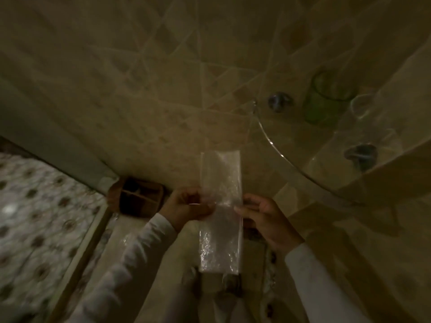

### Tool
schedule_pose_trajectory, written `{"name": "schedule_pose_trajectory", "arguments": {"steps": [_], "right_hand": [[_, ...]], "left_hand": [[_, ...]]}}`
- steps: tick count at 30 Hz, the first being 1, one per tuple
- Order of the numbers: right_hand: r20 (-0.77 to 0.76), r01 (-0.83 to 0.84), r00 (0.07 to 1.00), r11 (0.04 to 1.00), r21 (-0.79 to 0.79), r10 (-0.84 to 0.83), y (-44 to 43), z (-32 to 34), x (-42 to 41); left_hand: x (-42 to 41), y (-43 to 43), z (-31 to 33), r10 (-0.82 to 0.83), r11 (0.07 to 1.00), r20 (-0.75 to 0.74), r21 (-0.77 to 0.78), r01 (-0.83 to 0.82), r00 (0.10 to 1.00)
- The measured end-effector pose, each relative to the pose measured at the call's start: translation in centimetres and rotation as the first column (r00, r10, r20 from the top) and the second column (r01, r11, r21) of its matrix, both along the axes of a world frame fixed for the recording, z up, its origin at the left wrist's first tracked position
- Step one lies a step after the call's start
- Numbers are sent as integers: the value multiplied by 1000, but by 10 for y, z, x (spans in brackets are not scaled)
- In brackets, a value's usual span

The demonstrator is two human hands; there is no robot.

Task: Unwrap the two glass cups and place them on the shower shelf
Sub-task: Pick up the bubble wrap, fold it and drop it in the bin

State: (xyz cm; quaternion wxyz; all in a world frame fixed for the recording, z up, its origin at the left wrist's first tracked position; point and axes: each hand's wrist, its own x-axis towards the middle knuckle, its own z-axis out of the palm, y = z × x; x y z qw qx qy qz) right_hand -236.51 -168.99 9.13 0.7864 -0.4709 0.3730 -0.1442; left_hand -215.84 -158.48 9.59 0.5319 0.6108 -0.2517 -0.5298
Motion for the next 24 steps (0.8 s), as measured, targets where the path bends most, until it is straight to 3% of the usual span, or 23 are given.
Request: {"name": "schedule_pose_trajectory", "arguments": {"steps": [3,6,10,12,15,19,21,24], "right_hand": [[6,-35,999,998,-43,35,-4,-8,14],[-35,-28,999,990,-136,23,-5,-21,33],[-16,-19,1000,980,-200,16,-8,-35,60],[-2,-25,1000,978,-208,25,-9,-39,72],[-15,-11,1000,985,-170,9,-5,-49,96],[-148,10,989,1000,26,-6,22,-70,131],[-146,-39,989,999,-30,34,40,-82,152],[-183,86,977,985,-148,-113,59,-98,181]], "left_hand": [[7,11,-5,46,997,59,-64,-43,997],[18,18,-11,62,993,-61,-101,-68,996],[36,20,-22,161,981,-368,161,-108,916],[44,22,-30,162,970,-345,229,-85,925],[59,27,-42,110,982,-198,175,-75,974],[95,26,-61,261,963,-121,107,-249,958],[115,26,-70,291,953,-141,130,-273,946],[139,34,-92,228,955,-186,234,-182,956]]}}
